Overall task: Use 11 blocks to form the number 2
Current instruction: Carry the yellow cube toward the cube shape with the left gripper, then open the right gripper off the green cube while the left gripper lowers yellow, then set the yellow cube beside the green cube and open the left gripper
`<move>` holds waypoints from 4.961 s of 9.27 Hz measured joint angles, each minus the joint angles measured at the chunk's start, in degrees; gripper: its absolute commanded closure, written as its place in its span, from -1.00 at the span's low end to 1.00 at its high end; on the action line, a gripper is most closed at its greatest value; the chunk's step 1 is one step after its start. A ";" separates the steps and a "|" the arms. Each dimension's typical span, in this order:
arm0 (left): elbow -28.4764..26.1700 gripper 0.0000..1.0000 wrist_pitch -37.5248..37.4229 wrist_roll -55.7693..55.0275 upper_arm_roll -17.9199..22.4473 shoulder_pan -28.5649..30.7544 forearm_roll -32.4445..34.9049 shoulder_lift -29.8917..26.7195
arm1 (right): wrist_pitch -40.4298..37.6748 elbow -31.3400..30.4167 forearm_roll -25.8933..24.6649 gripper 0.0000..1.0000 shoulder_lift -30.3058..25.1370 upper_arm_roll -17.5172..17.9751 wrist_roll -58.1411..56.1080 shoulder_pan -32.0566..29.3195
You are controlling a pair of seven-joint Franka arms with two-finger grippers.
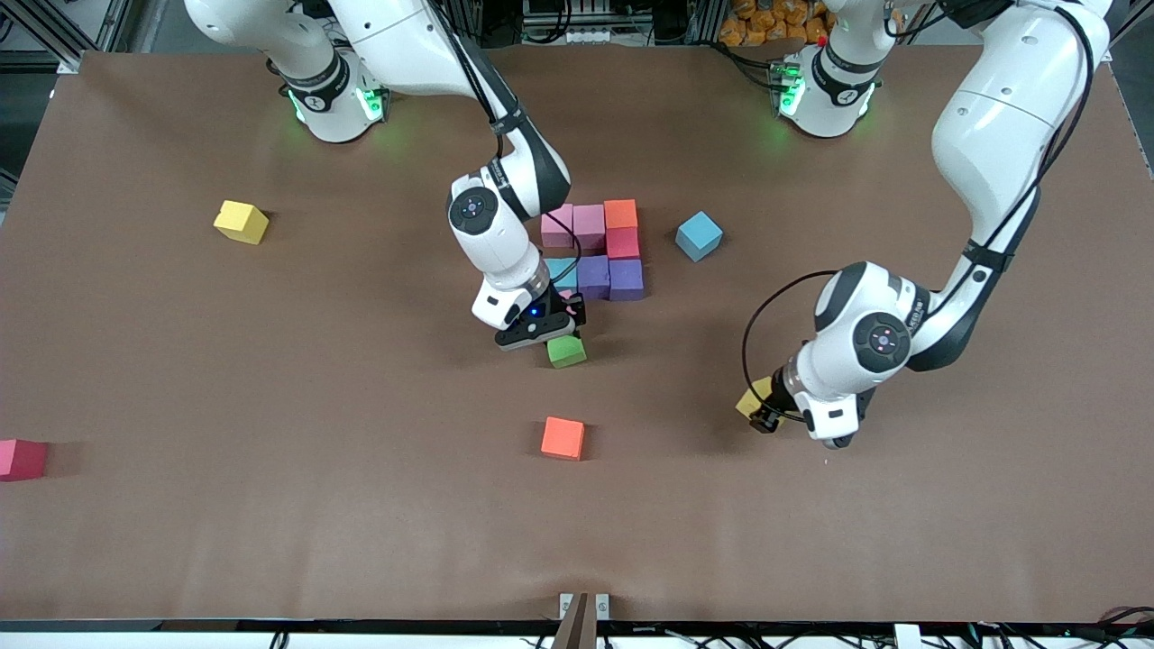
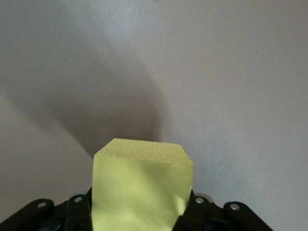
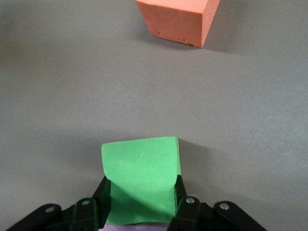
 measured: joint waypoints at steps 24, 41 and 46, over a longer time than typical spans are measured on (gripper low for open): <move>0.60 1.00 -2.42 -47.82 -0.34 -16.38 -0.01 -0.07 | -24.60 10.67 -0.01 -1.00 -1.96 -11.02 -5.51 -0.46; 11.31 1.00 -2.42 -60.45 9.06 -34.38 -0.01 6.92 | -38.61 18.74 -1.57 -1.00 -4.52 -20.95 -19.73 -3.60; 12.43 1.00 -3.03 -60.82 11.19 -37.18 -0.03 7.54 | -38.74 19.03 -2.22 -1.00 -4.53 -20.95 -19.88 -3.49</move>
